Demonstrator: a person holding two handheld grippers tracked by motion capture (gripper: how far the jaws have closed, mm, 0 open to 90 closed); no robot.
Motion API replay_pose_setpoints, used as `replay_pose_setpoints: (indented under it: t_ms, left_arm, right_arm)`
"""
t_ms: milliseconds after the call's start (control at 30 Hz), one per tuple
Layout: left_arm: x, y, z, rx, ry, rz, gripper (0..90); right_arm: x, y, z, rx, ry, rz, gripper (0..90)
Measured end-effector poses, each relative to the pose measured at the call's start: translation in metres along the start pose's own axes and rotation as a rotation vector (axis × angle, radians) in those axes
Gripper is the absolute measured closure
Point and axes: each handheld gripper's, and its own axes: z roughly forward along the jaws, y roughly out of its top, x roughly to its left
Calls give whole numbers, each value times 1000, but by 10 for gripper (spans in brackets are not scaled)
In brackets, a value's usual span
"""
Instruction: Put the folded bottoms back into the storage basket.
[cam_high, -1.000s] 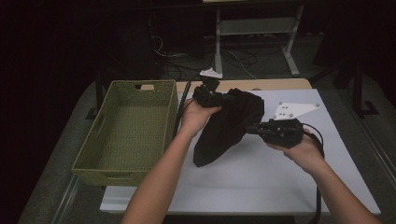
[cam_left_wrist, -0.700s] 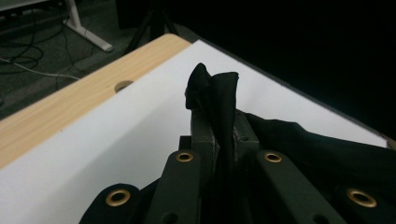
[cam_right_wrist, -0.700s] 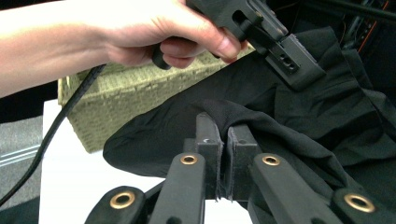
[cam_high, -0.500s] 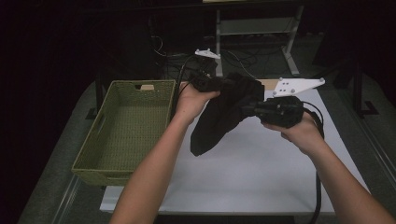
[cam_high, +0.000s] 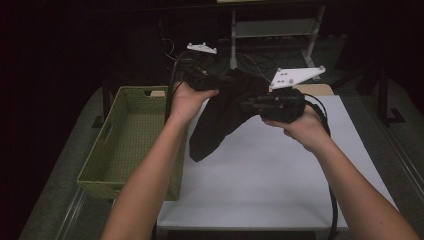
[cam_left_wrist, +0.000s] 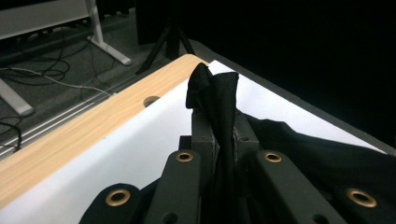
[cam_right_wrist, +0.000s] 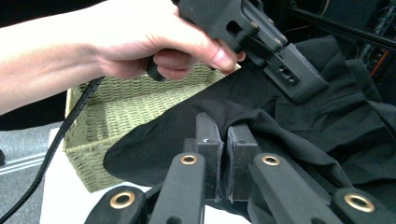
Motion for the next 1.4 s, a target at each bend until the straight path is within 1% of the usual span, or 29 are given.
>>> replay_pose_setpoints:
  t_ms: [100, 233, 467, 567, 700, 767, 867, 1000, 1133, 1400]
  left_arm:
    - [10, -4, -13, -16, 3, -12, 834]
    - [23, -11, -30, -31, 10, -19, 834]
    - [44, -24, -60, -54, 38, -45, 834]
    - [53, -29, -72, -61, 51, -49, 834]
    - [63, -35, -86, -81, 55, -63, 834]
    - [67, -39, -91, -86, 55, -63, 834]
    - [71, -43, -97, -87, 64, -62, 834]
    - [77, -48, -104, -89, 84, -66, 834]
    - [82, -52, -111, -90, 100, -64, 834]
    - [94, -63, -127, -93, 122, -73, 834]
  right_arm:
    - [3, 8, 14, 3, 12, -9, 854]
    - [9, 20, 34, 11, 30, -25, 853]
    - [20, 41, 67, 23, 69, -53, 853]
    - [24, 48, 79, 25, 82, -59, 853]
    - [28, 54, 95, 22, 103, -57, 853]
    - [31, 56, 103, 25, 111, -60, 853]
    - [33, 59, 112, 22, 122, -63, 853]
    - [35, 61, 122, 12, 144, -48, 853]
    - [38, 63, 131, 9, 155, -45, 853]
    - [45, 65, 151, 24, 174, -41, 853]
